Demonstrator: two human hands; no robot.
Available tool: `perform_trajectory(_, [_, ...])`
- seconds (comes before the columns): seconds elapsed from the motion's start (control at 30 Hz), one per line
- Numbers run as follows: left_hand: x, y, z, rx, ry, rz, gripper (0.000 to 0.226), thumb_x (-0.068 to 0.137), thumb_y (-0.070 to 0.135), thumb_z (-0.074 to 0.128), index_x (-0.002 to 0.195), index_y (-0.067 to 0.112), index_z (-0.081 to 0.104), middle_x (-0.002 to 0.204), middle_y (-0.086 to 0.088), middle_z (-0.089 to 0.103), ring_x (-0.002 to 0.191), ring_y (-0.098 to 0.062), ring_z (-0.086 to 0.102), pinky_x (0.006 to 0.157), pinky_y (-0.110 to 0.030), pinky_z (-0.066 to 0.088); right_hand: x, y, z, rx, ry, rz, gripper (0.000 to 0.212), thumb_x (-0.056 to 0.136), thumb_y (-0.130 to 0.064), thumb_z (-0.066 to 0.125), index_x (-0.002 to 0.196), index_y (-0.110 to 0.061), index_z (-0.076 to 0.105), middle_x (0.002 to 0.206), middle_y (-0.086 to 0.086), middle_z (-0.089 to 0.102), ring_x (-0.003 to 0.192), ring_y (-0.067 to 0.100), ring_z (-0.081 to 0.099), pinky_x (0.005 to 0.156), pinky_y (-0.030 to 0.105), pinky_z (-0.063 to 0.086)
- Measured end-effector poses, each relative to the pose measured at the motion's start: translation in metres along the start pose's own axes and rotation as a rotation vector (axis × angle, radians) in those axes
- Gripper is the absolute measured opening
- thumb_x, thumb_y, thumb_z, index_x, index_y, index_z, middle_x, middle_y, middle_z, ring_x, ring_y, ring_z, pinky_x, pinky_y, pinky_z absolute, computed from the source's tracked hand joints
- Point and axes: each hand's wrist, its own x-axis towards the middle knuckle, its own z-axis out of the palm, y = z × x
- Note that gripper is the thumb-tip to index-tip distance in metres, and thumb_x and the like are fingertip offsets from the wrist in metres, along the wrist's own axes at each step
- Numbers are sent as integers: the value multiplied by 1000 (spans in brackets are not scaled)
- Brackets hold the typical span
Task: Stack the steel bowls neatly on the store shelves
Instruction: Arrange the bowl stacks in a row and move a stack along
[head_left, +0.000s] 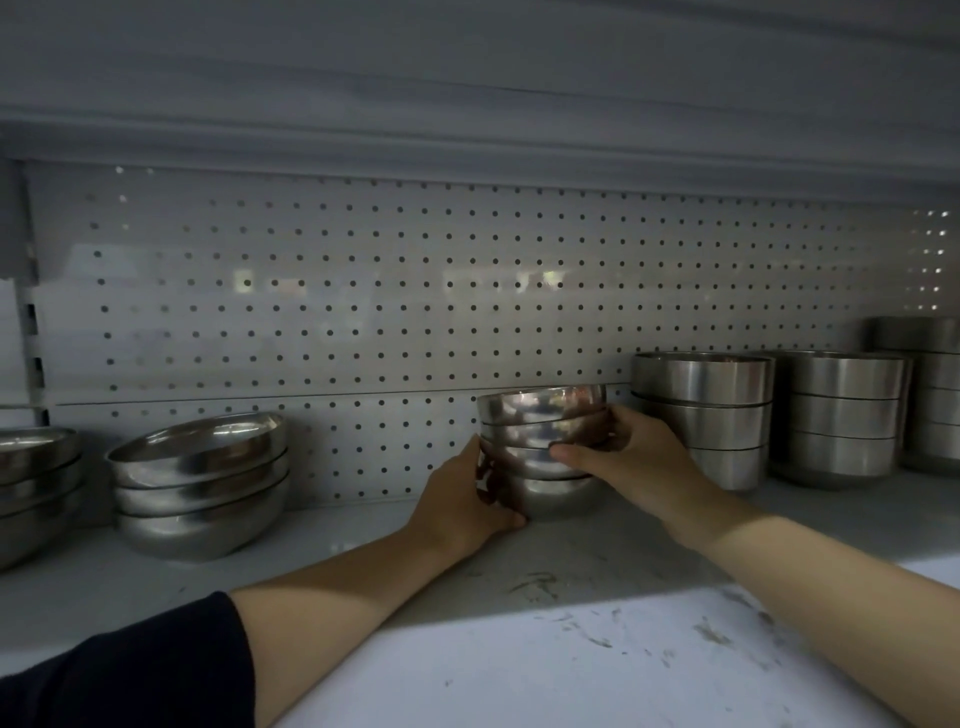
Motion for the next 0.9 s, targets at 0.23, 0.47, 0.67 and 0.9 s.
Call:
perform_trajectory(0.23, [2,-1,1,23,1,7,58,70,30,76,119,26,45,107,14,58,94,-1,50,64,0,32,-2,-1,1,41,28,34,35,65,-43,80,94,-29,66,89,-13,70,86,0,63,70,18,44])
perform_trajectory(0.47, [3,-4,3,25,3,-1,54,69,31,77,114,26,48,100,17,55,91,-2,51,62,-2,32,-3,3,2,81,39,50,33,65,-36,81,94,-26,69,88,-11,72,87,1,65,72,16,45])
perform_trajectory(0.67, [3,-6,3,12,14,-13,54,67,31,79,113,25,51,96,17,55,91,-3,53,65,-1,33,-2,3,1,99,30,52,35,65,-35,81,96,-25,69,91,-8,72,90,6,66,77,20,47])
perform_trajectory(0.9, [5,-5,4,64,2,-8,52,69,33,76,112,26,49,104,15,58,93,0,51,64,1,31,2,-9,-1,80,57,86,46,64,-53,76,100,-31,55,99,-16,61,87,-3,55,67,17,40])
